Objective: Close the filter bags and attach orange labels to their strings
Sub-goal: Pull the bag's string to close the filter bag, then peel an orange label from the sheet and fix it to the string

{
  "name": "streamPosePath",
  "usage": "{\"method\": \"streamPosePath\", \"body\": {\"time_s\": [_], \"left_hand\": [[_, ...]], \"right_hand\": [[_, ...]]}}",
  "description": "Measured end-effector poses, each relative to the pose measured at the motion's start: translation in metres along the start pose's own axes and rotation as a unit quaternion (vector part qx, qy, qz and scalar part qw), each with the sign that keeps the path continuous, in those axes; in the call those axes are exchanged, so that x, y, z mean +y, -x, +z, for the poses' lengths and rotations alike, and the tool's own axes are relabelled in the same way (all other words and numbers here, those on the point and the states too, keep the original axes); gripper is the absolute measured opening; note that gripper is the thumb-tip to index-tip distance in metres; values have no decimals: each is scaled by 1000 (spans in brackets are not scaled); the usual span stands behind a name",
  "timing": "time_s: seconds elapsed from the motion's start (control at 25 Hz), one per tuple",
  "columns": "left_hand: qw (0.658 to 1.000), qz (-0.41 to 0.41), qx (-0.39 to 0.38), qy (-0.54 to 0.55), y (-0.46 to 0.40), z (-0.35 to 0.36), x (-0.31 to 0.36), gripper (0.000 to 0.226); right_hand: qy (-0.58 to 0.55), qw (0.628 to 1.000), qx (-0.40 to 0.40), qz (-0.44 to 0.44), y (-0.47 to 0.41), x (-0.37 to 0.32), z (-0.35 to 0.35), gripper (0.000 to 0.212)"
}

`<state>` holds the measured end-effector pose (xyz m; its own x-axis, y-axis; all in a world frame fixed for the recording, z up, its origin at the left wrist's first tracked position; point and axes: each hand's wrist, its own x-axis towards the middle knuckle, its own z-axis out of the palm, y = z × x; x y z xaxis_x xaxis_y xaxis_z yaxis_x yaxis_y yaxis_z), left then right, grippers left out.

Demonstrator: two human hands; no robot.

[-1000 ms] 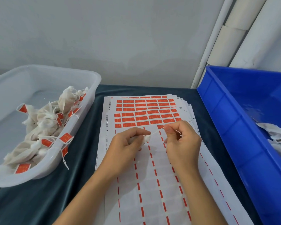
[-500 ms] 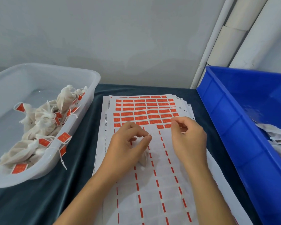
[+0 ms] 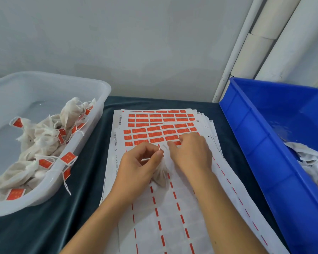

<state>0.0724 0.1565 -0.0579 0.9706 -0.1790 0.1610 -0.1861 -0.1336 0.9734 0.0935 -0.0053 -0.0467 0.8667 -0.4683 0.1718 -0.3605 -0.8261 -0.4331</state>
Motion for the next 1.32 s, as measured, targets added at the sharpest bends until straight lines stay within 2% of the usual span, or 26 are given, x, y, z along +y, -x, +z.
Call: {"method": "streamPosePath", "body": {"time_s": [0.2,0.6,0.72,0.96,1.08,1.32], "left_hand": [[1000,-11,5,-10,-1,2,-4,13],[999,-34,2,-37,-1,3,-2,12],[999,-41,4,-31,-1,3,-1,12],[999,-33,-19,-26,0,4,0,13],[999,-34,-24,-26,1,5,-1,15],[999,-32,-30,-27,1,6,0,16]], "right_hand": [[29,998,46,13,6,-1,15,43],[-42,998,33,40,-4,8,16,36],[-44,997,55,33,-5,9,20,32],[39,992,121,19,-2,8,35,53],[71,990,113,37,-15,4,35,53],[-10,988,107,115,-27,-2,37,38]]}}
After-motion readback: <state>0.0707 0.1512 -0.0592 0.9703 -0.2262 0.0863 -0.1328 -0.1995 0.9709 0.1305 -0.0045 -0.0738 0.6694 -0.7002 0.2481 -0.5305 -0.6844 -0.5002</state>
